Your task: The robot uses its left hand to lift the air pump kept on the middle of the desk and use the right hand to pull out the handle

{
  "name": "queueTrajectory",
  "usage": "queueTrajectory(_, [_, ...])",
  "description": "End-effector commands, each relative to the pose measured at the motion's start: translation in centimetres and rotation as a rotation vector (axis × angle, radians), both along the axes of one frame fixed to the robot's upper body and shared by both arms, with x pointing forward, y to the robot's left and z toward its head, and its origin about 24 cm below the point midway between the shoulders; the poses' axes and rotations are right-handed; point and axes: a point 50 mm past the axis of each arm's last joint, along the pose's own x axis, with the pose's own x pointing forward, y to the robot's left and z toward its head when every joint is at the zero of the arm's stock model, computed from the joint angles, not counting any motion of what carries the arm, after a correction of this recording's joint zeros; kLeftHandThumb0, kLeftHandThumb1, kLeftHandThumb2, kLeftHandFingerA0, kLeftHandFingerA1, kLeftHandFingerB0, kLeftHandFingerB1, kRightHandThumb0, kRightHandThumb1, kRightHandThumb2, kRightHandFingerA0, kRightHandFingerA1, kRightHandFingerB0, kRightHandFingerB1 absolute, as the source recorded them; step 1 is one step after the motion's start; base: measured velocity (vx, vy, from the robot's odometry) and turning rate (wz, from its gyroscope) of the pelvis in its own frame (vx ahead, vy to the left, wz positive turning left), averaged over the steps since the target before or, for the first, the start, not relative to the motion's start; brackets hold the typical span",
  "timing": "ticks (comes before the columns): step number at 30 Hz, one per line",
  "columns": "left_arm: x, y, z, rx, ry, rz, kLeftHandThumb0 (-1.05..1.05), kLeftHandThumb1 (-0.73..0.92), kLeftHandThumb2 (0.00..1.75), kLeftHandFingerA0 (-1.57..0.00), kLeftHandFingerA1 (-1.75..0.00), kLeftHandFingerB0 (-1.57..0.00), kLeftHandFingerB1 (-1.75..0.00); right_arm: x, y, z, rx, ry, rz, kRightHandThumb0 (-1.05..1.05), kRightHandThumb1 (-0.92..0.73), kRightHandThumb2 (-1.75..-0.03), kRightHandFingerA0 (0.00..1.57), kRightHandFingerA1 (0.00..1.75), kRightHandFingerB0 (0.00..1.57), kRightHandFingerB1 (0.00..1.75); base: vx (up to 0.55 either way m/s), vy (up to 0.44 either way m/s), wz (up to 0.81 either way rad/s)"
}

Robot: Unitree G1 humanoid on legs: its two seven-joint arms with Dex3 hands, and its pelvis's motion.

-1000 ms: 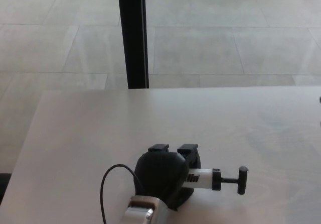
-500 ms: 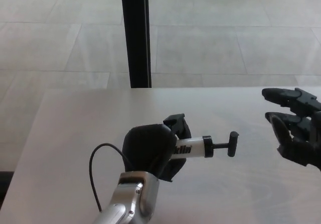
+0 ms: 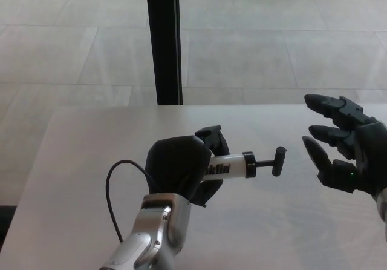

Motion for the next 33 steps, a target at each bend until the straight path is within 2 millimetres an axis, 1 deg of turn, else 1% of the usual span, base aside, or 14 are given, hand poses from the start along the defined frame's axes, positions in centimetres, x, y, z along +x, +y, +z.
queueTrajectory(1, [0.1, -0.4, 0.9, -0.048, -0.032, -0.008, -0.14, 0.48, 1.19, -1.32, -1.46, -0.92, -1.13, 0.6, -0.6, 0.0, -0.029, 0.034, -0.009, -0.86, -0.69, -0.61, 0.13, 0.57, 0.25, 0.30, 0.00, 0.000, 0.00])
queueTrajectory(2, [0.1, -0.5, 0.9, -0.051, -0.032, -0.007, -0.08, 0.45, 1.24, -1.00, -1.75, -0.81, -1.43, 0.6, -0.6, 0.0, -0.023, 0.033, -0.009, -0.83, -0.67, -0.61, 0.12, 0.57, 0.27, 0.30, 0.00, 0.000, 0.00])
queueTrajectory(3, [0.0, -0.6, 0.9, -0.066, -0.022, -0.006, -0.11, 0.45, 1.20, -1.32, -1.50, -0.99, -1.25, 0.8, -0.7, 0.0, -0.016, 0.034, -0.015, -0.82, -0.67, -0.61, 0.14, 0.55, 0.28, 0.30, 0.00, 0.000, 0.00])
queueTrajectory(5, [-0.2, -0.8, 1.1, -0.067, -0.012, 0.003, -0.12, 0.45, 1.19, -1.30, -1.47, -1.00, -1.24, 1.0, -0.6, 0.1, -0.012, 0.035, -0.020, -0.80, -0.52, -0.89, 0.13, 0.57, 0.21, 0.43, 0.00, 0.000, 0.00])
queueTrajectory(8, [-0.4, -1.2, 1.5, -0.138, -0.004, 0.008, -0.06, 0.44, 1.25, -1.00, -1.75, -0.82, -1.50, 1.3, -0.7, 0.0, -0.032, 0.049, -0.027, -0.80, -0.65, -0.61, 0.14, 0.62, 0.29, 0.30, 0.00, 0.000, 0.00])
queueTrajectory(11, [-0.5, -1.4, 1.9, -0.173, 0.007, 0.020, -0.13, 0.47, 1.17, -1.30, -1.47, -1.00, -1.26, 1.3, -0.7, -0.1, -0.030, 0.059, -0.027, -0.80, -0.65, -0.61, 0.14, 0.62, 0.29, 0.30, 0.00, 0.000, 0.00])
queueTrajectory(12, [-0.6, -1.5, 2.3, -0.202, -0.007, 0.023, -0.08, 0.47, 1.22, -0.98, -1.75, -0.81, -1.54, 1.3, -0.8, -0.2, -0.027, 0.065, -0.027, -0.82, -0.66, -0.61, 0.13, 0.58, 0.29, 0.30, 0.00, 0.000, 0.00])
queueTrajectory(13, [-0.5, -1.7, 2.9, -0.264, -0.012, 0.039, -0.13, 0.47, 1.17, -1.27, -1.45, -1.01, -1.27, 1.5, -0.8, -0.5, 0.004, 0.079, -0.033, -0.83, -0.53, -0.92, 0.13, 0.57, 0.21, 0.43, 0.00, 0.000, 0.00])
queueTrajectory(17, [-0.3, -2.1, 3.9, -0.333, 0.007, 0.053, -0.16, 0.50, 1.17, -1.21, -1.43, -0.97, -1.25, 1.6, -0.4, -0.5, 0.034, 0.067, -0.024, -0.82, -0.73, -0.63, 0.13, 0.53, 0.29, 0.30, 0.00, 0.000, 0.00])
queueTrajectory(18, [-0.3, -2.2, 4.1, -0.336, 0.004, 0.055, -0.10, 0.49, 1.19, -0.88, -1.75, -0.75, -1.57, 1.7, -0.2, -0.4, 0.050, 0.053, -0.024, -0.82, -0.73, -0.63, 0.15, 0.53, 0.31, 0.30, 0.00, 0.000, 0.00])
queueTrajectory(22, [-0.3, -2.4, 4.6, -0.358, 0.015, 0.054, -0.10, 0.48, 1.18, -0.91, -1.75, -0.75, -1.58, 1.6, 0.2, -0.3, 0.145, -0.030, -0.051, -0.62, -0.72, -0.62, 0.43, 0.67, 0.39, 0.35, 0.00, 0.000, 0.00])
queueTrajectory(23, [-0.3, -2.4, 4.6, -0.365, 0.012, 0.051, -0.10, 0.48, 1.19, -0.92, -1.75, -0.74, -1.63, 1.6, 0.3, -0.3, 0.166, -0.062, -0.062, -0.57, -0.58, -0.95, 0.52, 0.77, 0.32, 0.52, 0.00, 0.000, 0.00])
queueTrajectory(24, [-0.3, -2.4, 4.6, -0.355, 0.010, 0.055, -0.08, 0.47, 1.17, -0.91, -1.75, -0.74, -1.61, 1.5, 0.3, -0.2, 0.174, -0.078, -0.061, -0.50, -0.72, -0.62, 0.58, 0.93, 0.41, 0.38, 0.00, 0.000, 0.00])
queueTrajectory(33, [-0.2, -2.1, 4.0, -0.305, 0.023, 0.054, -0.12, 0.48, 1.18, -0.91, -1.75, -0.79, -1.53, 1.7, 0.3, 1.1, 0.192, -0.210, -0.067, -0.36, -0.73, -0.61, 0.95, 1.25, 0.51, 0.43, 0.00, 0.000, 0.00])
